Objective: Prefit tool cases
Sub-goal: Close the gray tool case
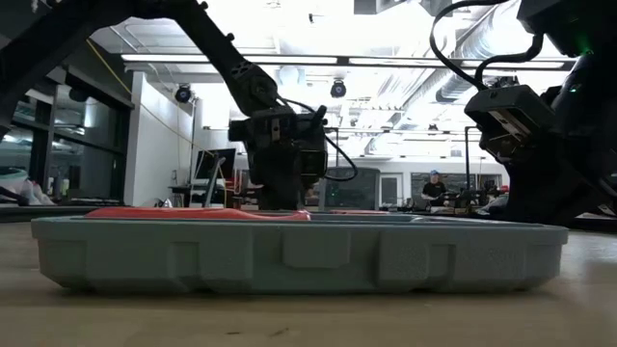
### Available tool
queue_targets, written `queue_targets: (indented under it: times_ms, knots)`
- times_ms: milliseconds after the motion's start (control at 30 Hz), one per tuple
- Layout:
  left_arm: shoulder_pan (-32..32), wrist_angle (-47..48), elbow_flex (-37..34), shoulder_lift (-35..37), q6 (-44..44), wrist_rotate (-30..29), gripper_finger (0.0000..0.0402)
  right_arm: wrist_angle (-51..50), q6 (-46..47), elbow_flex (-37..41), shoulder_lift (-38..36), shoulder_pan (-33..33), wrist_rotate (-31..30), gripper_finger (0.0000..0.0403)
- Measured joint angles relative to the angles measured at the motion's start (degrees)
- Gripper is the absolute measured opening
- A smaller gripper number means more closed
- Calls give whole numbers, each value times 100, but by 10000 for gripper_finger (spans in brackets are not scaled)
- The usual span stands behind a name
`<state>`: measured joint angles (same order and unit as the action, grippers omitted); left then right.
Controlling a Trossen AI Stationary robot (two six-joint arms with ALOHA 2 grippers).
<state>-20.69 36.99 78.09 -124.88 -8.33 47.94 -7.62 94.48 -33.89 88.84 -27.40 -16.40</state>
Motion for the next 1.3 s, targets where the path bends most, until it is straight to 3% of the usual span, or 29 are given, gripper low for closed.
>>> queue_targets:
  times_ms: [167, 367, 767, 1000, 1300]
  knots:
    - [-12, 15, -5, 0, -97, -190, 129, -5, 0, 0, 0, -2, 0, 0]
    - [-165, 44, -5, -2, -3, 491, 129, -7, -1, 0, 0, -2, 1, 0]
    - [33, 72, -9, 0, -84, 20, 129, -31, -42, 0, 0, -2, 1, 0]
    - [-30, 81, -11, -4, -47, 714, 129, -32, -44, 0, 0, -2, 0, 0]
    - [-17, 92, -11, -4, -31, 702, 91, -33, -44, 0, 2, -2, 0, 0]
